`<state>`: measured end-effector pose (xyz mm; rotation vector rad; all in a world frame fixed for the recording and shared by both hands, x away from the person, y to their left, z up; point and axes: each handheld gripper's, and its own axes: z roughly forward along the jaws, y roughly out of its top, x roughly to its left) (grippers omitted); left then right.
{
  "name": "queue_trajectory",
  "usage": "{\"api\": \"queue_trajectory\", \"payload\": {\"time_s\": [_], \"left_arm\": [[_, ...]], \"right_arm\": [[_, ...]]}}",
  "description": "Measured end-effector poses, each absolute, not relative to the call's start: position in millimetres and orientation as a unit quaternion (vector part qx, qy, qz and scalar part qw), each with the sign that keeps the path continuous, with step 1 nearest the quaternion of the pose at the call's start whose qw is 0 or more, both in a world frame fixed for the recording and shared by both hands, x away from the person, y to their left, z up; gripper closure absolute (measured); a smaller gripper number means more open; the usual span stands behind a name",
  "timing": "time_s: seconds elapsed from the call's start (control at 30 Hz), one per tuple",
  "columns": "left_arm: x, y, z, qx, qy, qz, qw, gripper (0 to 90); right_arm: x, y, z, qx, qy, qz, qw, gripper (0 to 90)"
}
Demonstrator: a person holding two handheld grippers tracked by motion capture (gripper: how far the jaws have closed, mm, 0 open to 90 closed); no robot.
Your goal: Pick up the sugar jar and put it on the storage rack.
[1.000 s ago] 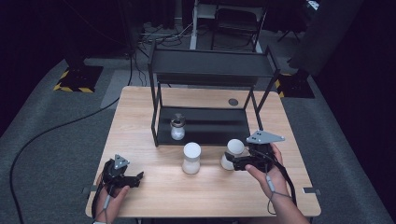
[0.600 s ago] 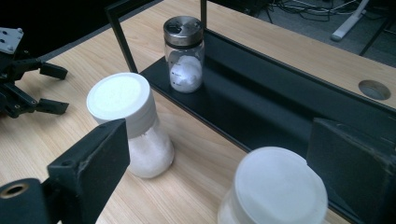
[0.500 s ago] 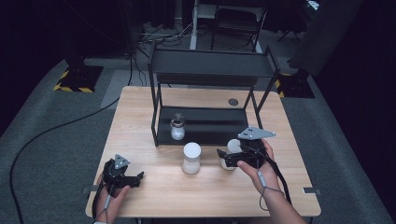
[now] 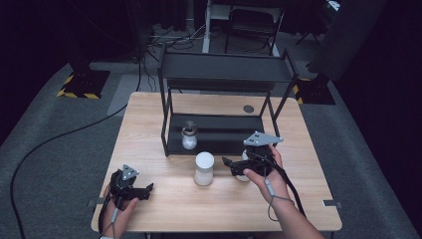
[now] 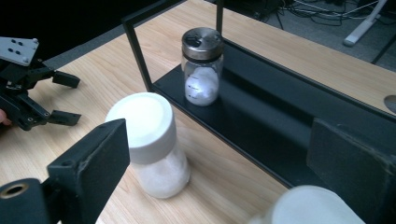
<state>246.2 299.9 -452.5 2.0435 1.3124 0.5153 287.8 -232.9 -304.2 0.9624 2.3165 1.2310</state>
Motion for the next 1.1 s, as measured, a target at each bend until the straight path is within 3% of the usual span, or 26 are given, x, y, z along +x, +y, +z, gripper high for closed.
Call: {"api": "queue_trajectory", "payload": {"time_s": [1.1], "left_arm": [[247.6, 298.6, -452.2, 0.78, 0.5, 0.196, 0.322, 1.2]], "right_arm": [[303.3, -178.6, -332.3, 0.319, 0.828, 0.437, 0.144, 6.4]]}}
